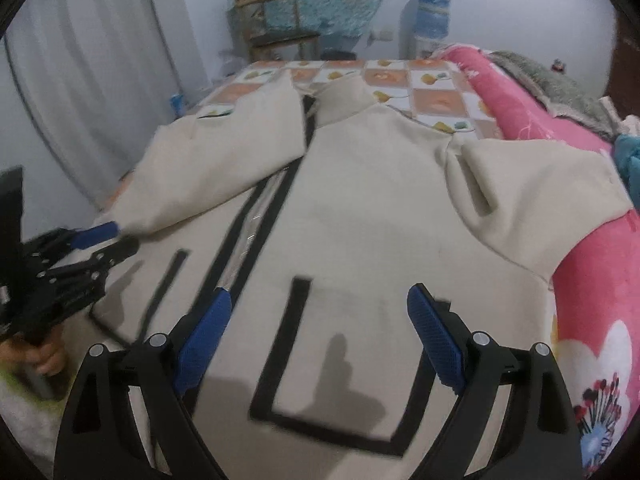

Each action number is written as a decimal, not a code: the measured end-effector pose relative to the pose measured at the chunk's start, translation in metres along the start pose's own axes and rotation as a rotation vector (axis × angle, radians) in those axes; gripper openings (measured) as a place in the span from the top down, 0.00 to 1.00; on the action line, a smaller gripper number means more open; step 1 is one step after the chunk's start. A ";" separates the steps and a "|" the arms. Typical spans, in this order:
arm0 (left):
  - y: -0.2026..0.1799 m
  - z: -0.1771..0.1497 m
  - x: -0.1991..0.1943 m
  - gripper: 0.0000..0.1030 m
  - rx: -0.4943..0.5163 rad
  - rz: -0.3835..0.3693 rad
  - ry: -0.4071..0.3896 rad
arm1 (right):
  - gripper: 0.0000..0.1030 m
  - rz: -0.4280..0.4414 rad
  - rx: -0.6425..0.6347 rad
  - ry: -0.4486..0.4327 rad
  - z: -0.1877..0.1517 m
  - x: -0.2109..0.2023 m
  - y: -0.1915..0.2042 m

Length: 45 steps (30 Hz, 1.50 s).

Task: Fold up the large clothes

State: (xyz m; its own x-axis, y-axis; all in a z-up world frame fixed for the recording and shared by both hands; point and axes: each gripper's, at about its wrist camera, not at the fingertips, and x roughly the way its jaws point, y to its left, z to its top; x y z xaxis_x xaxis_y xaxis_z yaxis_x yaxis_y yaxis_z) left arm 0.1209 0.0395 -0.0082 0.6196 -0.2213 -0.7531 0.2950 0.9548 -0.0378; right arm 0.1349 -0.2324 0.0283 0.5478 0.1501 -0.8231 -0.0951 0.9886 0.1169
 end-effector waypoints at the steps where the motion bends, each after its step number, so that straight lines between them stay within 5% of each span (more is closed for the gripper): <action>1: 0.010 -0.002 -0.005 0.57 -0.043 -0.025 -0.021 | 0.15 0.033 0.007 0.012 0.002 -0.006 -0.001; 6: 0.050 -0.005 0.008 0.57 -0.203 0.004 -0.014 | 0.15 0.210 0.022 0.053 0.037 -0.021 0.007; 11: 0.073 -0.011 0.030 0.58 -0.318 0.003 0.017 | 0.15 0.211 -0.068 0.047 0.096 0.006 0.042; 16: 0.074 -0.016 0.032 0.58 -0.351 -0.009 -0.012 | 0.15 0.219 -0.127 0.103 0.172 0.082 0.088; 20: 0.072 -0.018 0.032 0.58 -0.346 -0.004 -0.032 | 0.20 0.153 -0.185 0.166 0.214 0.150 0.127; 24: 0.072 -0.020 0.030 0.58 -0.349 -0.010 -0.046 | 0.27 -0.003 -0.276 0.228 0.242 0.222 0.159; 28: 0.072 -0.021 0.029 0.58 -0.352 -0.013 -0.059 | 0.50 -0.133 -0.291 0.279 0.251 0.265 0.158; 31: 0.073 -0.023 0.029 0.58 -0.360 -0.021 -0.067 | 0.82 -0.100 -0.257 0.262 0.256 0.258 0.152; 33: 0.073 -0.024 0.028 0.58 -0.364 -0.025 -0.074 | 0.88 -0.061 -0.231 0.254 0.257 0.248 0.150; 38: 0.073 -0.026 0.027 0.58 -0.366 -0.023 -0.076 | 0.90 0.038 -0.212 0.141 0.262 0.197 0.146; 45: 0.074 -0.027 0.027 0.58 -0.377 -0.030 -0.085 | 0.91 0.222 -0.200 -0.052 0.247 0.071 0.122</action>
State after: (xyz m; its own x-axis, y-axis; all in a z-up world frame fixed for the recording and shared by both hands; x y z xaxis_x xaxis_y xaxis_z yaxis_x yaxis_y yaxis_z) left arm 0.1394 0.1098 -0.0490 0.6776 -0.2511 -0.6913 0.0358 0.9501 -0.3100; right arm 0.3672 -0.0972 0.1217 0.5365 0.3676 -0.7596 -0.3761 0.9100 0.1748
